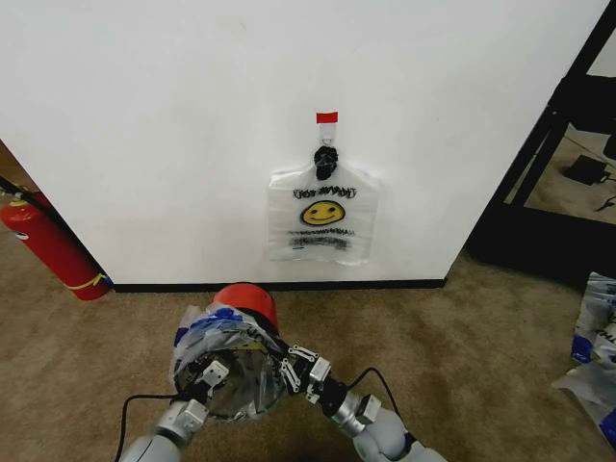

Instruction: Pick up the garbage bag from the wall and place it over the trash bin.

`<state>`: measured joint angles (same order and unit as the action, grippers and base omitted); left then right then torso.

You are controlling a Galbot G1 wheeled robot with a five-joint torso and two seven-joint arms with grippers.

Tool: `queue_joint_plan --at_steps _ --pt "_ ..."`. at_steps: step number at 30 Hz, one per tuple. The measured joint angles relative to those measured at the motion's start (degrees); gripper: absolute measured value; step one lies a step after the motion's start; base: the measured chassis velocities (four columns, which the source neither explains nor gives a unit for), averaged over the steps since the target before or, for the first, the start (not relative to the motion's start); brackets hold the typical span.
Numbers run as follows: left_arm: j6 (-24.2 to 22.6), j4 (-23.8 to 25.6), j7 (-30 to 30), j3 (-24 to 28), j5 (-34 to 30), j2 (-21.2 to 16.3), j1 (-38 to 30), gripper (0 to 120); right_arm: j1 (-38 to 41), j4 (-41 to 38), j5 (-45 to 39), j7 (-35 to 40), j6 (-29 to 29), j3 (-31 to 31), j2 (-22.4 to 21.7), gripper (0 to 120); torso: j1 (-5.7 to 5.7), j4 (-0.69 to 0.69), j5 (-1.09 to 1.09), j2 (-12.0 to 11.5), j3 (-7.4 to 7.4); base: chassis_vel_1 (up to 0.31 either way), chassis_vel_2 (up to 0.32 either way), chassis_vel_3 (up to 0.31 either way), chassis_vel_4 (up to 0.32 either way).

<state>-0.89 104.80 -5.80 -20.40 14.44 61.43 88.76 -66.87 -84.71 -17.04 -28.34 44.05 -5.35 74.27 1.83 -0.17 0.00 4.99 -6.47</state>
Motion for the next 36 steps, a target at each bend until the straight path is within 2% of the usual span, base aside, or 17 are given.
queue_joint_plan --at_steps 9,21,29,32,36 --pt "-1.25 1.81 -1.7 0.62 -1.7 2.63 0.89 0 0.0 1.53 6.56 5.33 2.98 -0.48 1.43 1 0.0 -0.01 0.0 0.0 0.0 0.0 0.0 0.0 0.0" --pt "-1.73 3.31 -2.57 0.64 -3.32 4.0 1.59 0 0.02 2.2 12.27 8.39 3.28 0.19 3.27 1 0.0 -0.01 0.01 0.0 0.0 0.0 0.0 0.0 0.0" --pt "-2.03 -0.14 -4.22 1.4 -5.05 5.22 -0.98 0 -0.35 1.83 12.24 6.94 3.26 -0.49 2.78 1 0.0 -0.01 0.0 0.0 0.0 0.0 0.0 0.0 0.0" --pt "-2.71 -4.26 -5.11 3.24 -7.06 6.55 -5.26 0 0.32 2.17 10.83 5.21 3.21 -1.62 2.31 1 0.0 -0.01 0.01 0.0 0.0 0.0 0.0 0.0 0.0" --pt "-2.7 -5.3 -5.15 4.75 -8.13 6.9 -7.08 0 0.98 2.87 10.4 5.06 3.17 -1.92 2.49 1 0.0 -0.01 0.0 0.0 0.0 0.0 0.0 0.0 0.0"
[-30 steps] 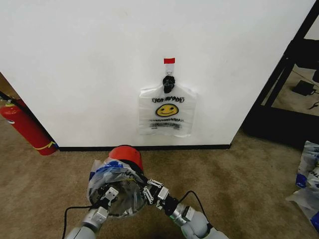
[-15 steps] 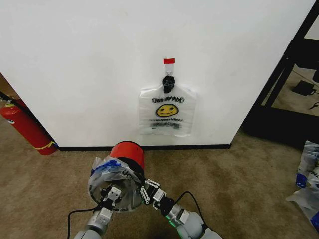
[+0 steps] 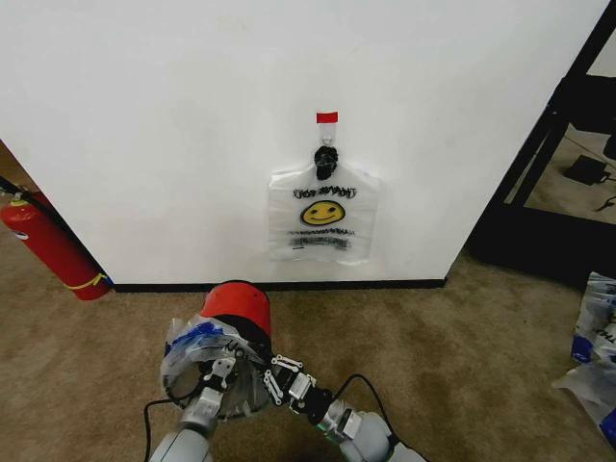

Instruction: Pick up the garbage bag from the wall and place it over the trash bin.

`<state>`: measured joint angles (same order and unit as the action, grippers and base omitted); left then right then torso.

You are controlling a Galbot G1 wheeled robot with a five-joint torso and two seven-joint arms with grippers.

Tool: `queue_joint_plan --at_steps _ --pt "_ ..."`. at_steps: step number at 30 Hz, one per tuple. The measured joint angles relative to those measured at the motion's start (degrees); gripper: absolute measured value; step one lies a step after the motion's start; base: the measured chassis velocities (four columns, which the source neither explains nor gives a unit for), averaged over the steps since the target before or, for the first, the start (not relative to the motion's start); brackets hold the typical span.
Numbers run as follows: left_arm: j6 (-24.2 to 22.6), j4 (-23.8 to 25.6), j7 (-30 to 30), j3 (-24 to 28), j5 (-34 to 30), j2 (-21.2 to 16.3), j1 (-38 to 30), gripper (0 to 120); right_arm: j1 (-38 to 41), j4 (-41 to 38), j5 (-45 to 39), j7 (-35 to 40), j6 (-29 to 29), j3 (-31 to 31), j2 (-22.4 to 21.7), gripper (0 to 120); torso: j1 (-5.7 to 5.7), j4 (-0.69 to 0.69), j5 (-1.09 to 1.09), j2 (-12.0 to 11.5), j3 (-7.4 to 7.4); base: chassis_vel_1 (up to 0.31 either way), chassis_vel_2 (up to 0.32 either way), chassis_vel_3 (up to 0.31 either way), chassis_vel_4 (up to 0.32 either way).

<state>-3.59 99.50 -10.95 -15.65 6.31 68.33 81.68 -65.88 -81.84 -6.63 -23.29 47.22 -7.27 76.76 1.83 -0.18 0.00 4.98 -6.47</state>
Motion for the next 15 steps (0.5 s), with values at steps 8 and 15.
queue_joint_plan --at_steps 8,15 --pt "2.01 -2.5 3.25 3.72 -1.13 -0.83 -3.32 0 1.05 1.76 -2.37 -1.03 -0.04 0.01 0.62 1 0.0 0.0 0.0 0.0 0.0 0.0 0.0 0.0 0.0" --pt "2.12 -5.8 0.97 4.38 -2.23 -1.88 -7.22 0 1.06 2.49 -5.23 -2.82 -0.06 0.03 0.26 1 0.0 0.0 0.0 0.0 0.0 0.0 0.0 0.0 0.0"
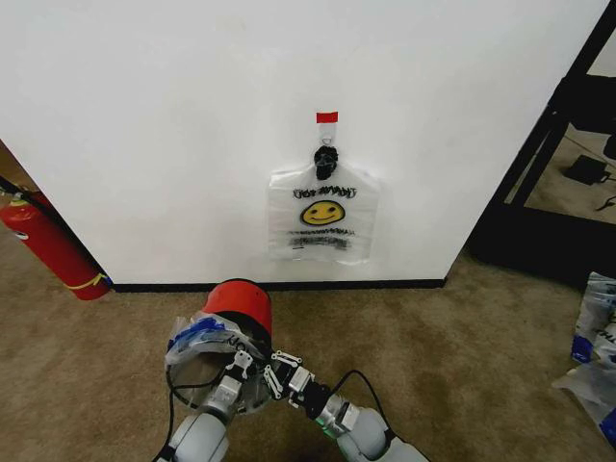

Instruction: Pick up the garbage bag from the wall and place it over the trash bin.

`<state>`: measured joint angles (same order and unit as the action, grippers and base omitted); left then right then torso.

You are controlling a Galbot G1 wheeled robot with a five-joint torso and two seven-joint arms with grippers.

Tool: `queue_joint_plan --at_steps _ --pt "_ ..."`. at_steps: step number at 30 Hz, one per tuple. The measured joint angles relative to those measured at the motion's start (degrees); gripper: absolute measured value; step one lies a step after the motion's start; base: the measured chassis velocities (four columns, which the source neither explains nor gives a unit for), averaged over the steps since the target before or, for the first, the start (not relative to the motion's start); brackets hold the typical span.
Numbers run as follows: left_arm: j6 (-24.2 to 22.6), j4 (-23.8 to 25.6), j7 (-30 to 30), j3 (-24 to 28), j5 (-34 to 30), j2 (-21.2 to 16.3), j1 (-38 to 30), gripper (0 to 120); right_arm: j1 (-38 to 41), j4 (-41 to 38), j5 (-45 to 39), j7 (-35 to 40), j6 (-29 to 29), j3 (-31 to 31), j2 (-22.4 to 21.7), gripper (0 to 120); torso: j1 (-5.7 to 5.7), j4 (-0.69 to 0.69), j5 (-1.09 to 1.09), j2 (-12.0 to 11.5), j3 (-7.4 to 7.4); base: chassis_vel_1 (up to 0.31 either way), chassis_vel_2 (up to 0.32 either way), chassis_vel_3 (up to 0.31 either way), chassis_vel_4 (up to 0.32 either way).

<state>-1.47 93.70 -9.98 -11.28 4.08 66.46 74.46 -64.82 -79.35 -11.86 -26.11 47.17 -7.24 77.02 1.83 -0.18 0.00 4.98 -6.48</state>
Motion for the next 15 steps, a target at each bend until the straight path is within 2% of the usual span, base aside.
queue_joint_plan --at_steps 8,15 --pt "-2.61 0.99 -0.79 -0.37 -1.91 -3.34 -1.61 0 0.38 1.03 -4.43 -1.21 -1.81 -0.37 -0.71 1 0.0 0.0 0.0 0.0 0.0 0.0 0.0 0.0 0.0" --pt "-4.39 -1.68 -0.78 1.1 -6.54 -4.41 -3.26 0 0.38 -1.31 -13.6 0.62 -6.58 -3.16 -2.26 1 0.0 0.0 0.0 0.0 0.0 0.0 0.0 0.0 0.0"
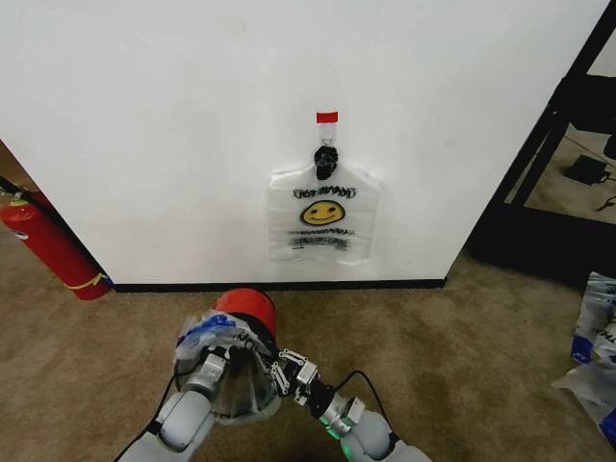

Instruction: Pick up the garbage bag from the wall and place it over the trash bin.

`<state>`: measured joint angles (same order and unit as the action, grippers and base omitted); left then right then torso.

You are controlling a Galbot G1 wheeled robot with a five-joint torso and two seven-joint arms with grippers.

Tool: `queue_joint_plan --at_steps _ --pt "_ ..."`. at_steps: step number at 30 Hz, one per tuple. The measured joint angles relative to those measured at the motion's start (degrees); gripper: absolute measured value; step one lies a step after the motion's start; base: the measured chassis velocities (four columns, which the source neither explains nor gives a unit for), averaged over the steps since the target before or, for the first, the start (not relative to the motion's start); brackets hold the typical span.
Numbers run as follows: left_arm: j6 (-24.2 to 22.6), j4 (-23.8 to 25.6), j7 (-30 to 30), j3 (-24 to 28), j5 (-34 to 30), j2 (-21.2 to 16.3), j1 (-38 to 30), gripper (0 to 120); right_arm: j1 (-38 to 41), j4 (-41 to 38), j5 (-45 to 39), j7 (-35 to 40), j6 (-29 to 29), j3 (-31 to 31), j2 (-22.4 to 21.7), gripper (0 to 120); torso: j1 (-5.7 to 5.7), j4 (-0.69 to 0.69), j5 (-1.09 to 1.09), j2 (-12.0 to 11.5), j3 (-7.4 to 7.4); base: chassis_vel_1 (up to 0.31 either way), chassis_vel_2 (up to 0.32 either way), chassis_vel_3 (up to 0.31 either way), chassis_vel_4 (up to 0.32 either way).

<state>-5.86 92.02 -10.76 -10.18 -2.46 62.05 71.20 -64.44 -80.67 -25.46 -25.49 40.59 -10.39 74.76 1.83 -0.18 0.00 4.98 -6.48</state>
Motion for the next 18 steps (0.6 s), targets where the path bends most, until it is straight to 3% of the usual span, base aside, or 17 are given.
queue_joint_plan --at_steps 6,11,18 --pt "-0.81 0.5 0.12 6.4 -5.39 -3.31 -0.93 0 -0.57 -4.52 -10.2 -0.82 -3.9 -1.93 -2.15 1 0.0 -0.01 -0.02 0.0 0.0 0.0 0.0 0.0 0.0" --pt "-2.86 3.43 -0.59 10.45 -9.05 -5.81 -2.26 0 -0.1 -5.27 -9.23 -1.59 -3.54 -1.22 -3.05 1 0.0 0.0 0.0 0.0 0.0 0.0 0.0 0.0 0.0" --pt "-7.88 7.91 -7.21 14.71 -22.37 -7.96 -9.86 0 0.39 -7.57 -3.66 -3.25 -1.42 0.55 -6.16 1 0.0 -0.02 0.02 0.0 0.0 0.0 0.0 0.0 0.0"
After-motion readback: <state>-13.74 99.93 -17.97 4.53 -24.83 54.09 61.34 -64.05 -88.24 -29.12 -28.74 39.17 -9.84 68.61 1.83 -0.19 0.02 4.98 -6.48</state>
